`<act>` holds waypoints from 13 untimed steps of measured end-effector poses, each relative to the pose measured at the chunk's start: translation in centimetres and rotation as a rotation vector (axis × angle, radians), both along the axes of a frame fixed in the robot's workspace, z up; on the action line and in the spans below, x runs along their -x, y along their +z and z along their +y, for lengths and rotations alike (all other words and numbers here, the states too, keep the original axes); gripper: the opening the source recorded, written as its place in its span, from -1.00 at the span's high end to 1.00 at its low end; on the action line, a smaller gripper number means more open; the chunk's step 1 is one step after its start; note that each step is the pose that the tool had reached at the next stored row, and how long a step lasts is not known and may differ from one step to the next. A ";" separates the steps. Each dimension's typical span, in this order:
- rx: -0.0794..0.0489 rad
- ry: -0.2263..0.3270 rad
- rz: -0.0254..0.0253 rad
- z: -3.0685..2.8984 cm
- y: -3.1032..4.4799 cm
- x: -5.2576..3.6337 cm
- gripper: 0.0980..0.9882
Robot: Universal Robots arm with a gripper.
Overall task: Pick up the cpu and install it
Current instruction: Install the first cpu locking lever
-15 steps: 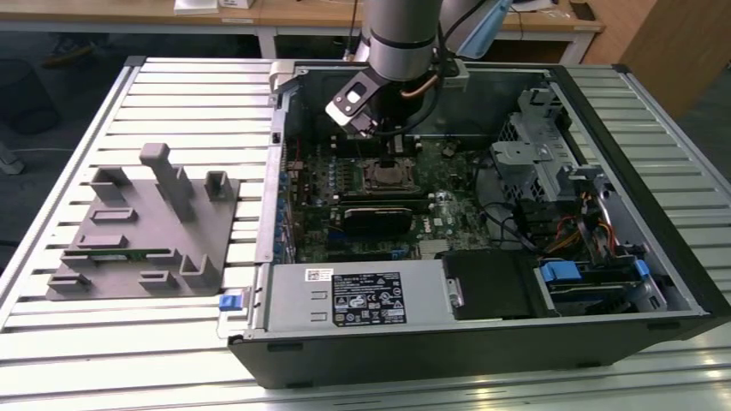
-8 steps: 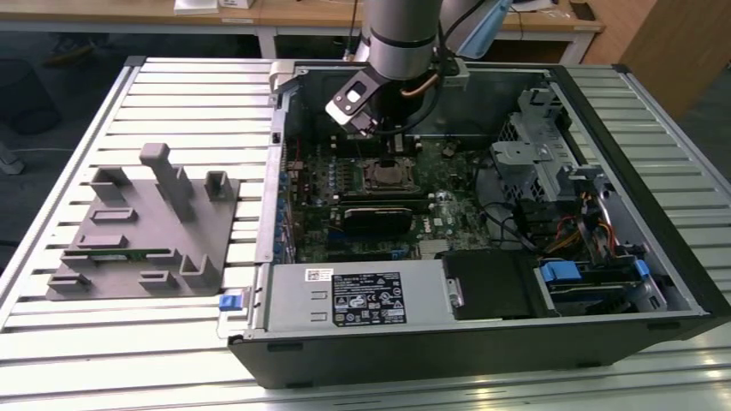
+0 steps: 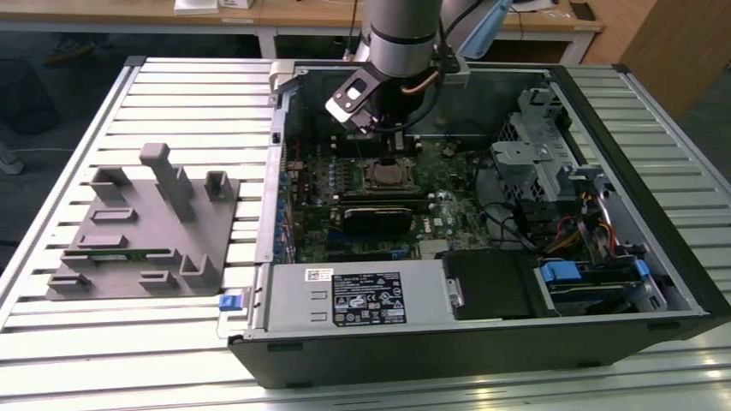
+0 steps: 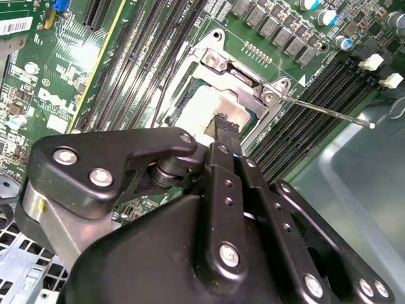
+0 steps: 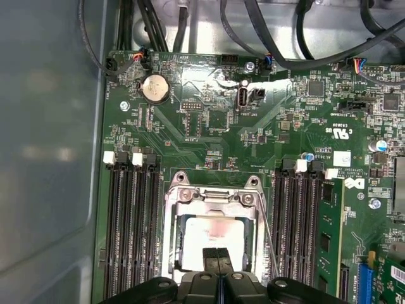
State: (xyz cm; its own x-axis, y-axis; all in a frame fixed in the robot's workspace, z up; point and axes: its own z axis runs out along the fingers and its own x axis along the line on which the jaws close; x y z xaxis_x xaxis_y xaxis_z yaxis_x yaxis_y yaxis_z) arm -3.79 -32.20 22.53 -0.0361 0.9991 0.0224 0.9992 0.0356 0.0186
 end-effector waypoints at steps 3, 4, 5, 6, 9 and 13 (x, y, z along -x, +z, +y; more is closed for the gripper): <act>0.000 0.000 0.0000 0.00 0.26 0.00 0.98; 0.000 0.000 0.0000 0.00 0.34 0.00 0.98; 0.000 0.000 0.0000 0.00 0.44 0.00 0.98; 0.000 0.000 0.0000 0.00 0.54 0.00 0.98; 0.000 0.000 0.0000 0.00 0.79 0.00 0.98; 0.000 0.000 0.0000 0.00 1.26 0.00 0.98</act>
State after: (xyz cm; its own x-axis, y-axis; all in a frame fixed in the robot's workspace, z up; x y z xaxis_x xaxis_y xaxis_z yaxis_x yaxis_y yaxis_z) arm -3.79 -32.20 23.79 -0.0360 0.9991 0.0223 0.9992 0.0356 0.0186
